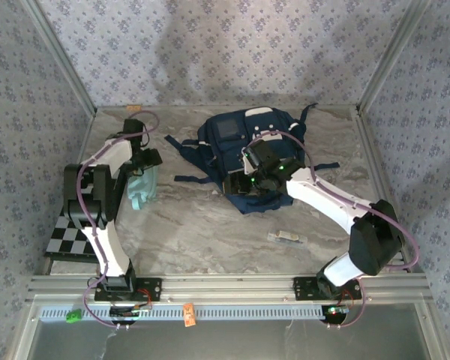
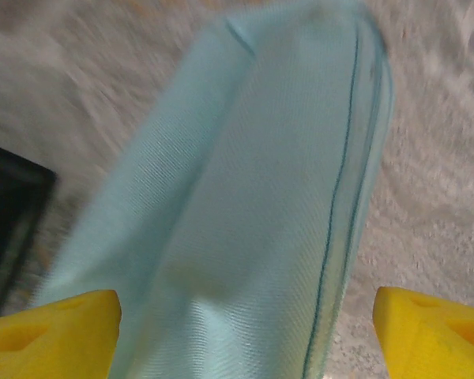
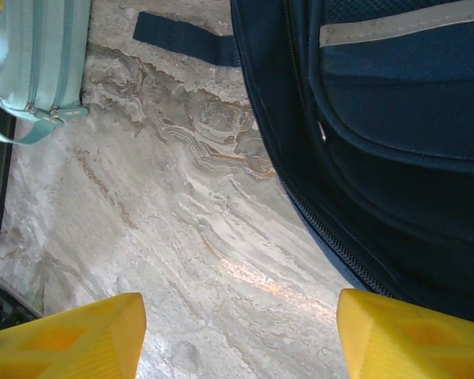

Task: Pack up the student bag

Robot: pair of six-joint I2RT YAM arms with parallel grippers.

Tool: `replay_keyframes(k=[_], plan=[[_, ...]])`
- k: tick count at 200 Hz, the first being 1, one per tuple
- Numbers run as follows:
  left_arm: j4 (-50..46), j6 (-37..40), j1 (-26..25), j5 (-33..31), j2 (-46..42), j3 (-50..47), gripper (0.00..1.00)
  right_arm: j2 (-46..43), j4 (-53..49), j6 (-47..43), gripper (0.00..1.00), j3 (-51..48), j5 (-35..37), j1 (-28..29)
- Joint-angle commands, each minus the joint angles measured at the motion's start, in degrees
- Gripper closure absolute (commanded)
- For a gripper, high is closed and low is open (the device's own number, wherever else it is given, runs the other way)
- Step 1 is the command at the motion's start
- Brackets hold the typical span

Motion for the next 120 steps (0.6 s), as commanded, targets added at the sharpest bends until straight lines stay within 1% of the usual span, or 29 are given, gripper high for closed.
replay_keyframes(k=[1,12,29,38,56,67,76,88,102,120], plan=[[0.77,-5.48,-2.64,9.62,-2.94,-4.36,0.17,1.87,-1.10,-1.60,0.34,1.63,1.48,0.31],[0.51,-9.18,-4.51,10.00,-5.10,-6.80,0.17,2.95,-1.19,-1.45,0.33,2.49,1.32,0.38],[2.30,-17.08,-7.55,12.16,-9.95,-12.12,0.16,4.99,-0.69,-1.25,0.33,3.27,0.48,1.21],[3.16,-21.01,-9.23,12.16,-12.83,-14.73,0.16,6.20,0.09,-1.08,0.31,3.66,0.12,2.04],[4.71,-25.71,-11.41,12.35,-17.61,-18.62,0.15,9.31,1.43,-0.31,0.28,5.19,-0.70,3.88],[4.69,-26.43,-11.46,11.69,-20.17,-20.15,0.14,11.51,1.86,0.10,0.27,6.86,-1.64,5.22],[3.41,-26.13,-10.91,9.66,-21.92,-20.81,0.13,13.32,2.62,0.58,0.25,8.26,-2.20,6.46],[1.53,-25.23,-8.90,8.88,-23.21,-21.28,0.13,16.14,4.10,0.60,0.22,10.07,-2.98,8.18],[0.04,-23.31,-6.70,8.54,-24.61,-21.78,0.13,20.45,3.53,0.60,0.19,14.06,-3.50,9.63],[-2.77,-20.18,-6.36,3.31,-27.69,-21.98,0.13,25.88,4.08,0.92,0.17,19.66,-4.92,11.04]])
